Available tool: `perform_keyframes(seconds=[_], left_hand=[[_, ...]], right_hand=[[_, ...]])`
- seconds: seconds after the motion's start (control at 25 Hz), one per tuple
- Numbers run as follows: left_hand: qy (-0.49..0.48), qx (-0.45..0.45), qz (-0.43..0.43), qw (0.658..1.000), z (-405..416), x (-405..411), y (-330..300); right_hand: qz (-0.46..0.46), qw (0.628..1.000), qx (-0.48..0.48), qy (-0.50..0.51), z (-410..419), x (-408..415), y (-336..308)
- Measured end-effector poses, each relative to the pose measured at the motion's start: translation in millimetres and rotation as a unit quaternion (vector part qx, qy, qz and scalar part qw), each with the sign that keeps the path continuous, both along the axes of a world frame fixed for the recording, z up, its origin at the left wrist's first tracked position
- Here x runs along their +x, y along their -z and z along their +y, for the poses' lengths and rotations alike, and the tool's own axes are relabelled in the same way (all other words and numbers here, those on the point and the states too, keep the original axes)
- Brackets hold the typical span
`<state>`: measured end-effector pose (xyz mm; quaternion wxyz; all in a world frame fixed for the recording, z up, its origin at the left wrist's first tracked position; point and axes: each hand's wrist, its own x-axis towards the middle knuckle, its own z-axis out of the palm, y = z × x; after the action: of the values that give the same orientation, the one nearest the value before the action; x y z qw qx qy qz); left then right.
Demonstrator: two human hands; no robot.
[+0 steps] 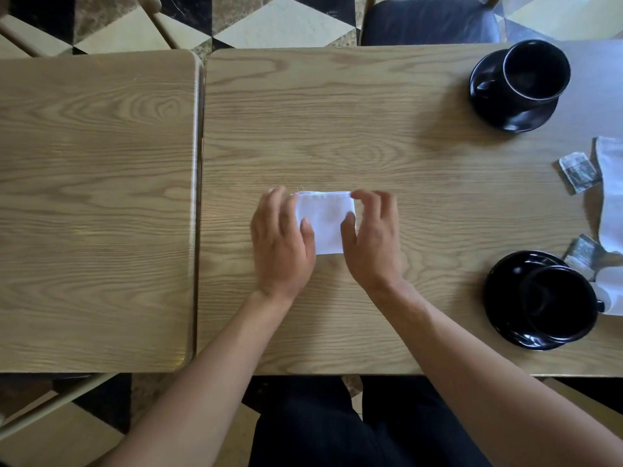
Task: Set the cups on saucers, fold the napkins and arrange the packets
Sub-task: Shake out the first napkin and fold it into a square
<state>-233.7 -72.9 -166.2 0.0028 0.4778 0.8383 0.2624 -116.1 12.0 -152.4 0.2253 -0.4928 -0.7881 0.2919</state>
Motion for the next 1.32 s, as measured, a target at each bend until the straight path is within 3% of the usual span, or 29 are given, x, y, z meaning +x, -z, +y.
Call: perform_keyframes(seconds=[0.08,0.2,0.32,0.52,0.68,0.76,0.88,0.96,1.08,1.2,1.32], left_hand=[[0.094,-0.024,0.023,0.995,4.6,4.8,6.7],[0.131,-0.123,-0.002,0.984,9.0,4.4,16.9],[0.121,-0.200,0.015,0.972,8.8,-1.1,28.0],[0.115,-0.221,0.037,0.968,8.0,-3.6,40.2],[0.144,-0.204,-0.031,0.968,6.8,-7.1,27.9],[0.093,-0.159,-0.106,0.977,2.6,-10.5,14.2],[-0.094,-0.090,-0.156,0.979,-6.2,-9.0,-2.0],[-0.160,-0.110,-0.231,0.953,-7.0,-5.7,-11.2],[-0.209,-0.139,-0.290,0.924,0.3,-2.2,-20.4],[-0.268,-0.146,-0.377,0.875,9.5,-0.9,-26.2],[-0.287,-0.122,-0.476,0.822,9.3,-4.0,-27.6]], right_hand=[[0.001,0.991,0.086,-0.103,-7.0,-2.0,7.9],[-0.083,0.970,0.079,-0.215,0.5,2.0,25.3],[-0.152,0.959,0.045,-0.234,13.4,11.0,41.2],[-0.167,0.954,0.064,-0.239,13.2,11.9,54.3],[-0.156,0.957,0.029,-0.244,14.6,10.7,46.6],[-0.121,0.976,-0.002,-0.182,13.1,11.4,34.8],[-0.085,0.995,-0.045,0.008,8.0,16.2,18.8],[-0.103,0.982,-0.139,0.076,3.6,12.9,9.4],[-0.134,0.965,-0.212,0.077,-2.4,1.0,1.4],[-0.082,0.947,-0.287,0.115,0.6,-8.2,-2.9],[-0.007,0.906,-0.403,0.132,9.6,-4.6,-1.2]])
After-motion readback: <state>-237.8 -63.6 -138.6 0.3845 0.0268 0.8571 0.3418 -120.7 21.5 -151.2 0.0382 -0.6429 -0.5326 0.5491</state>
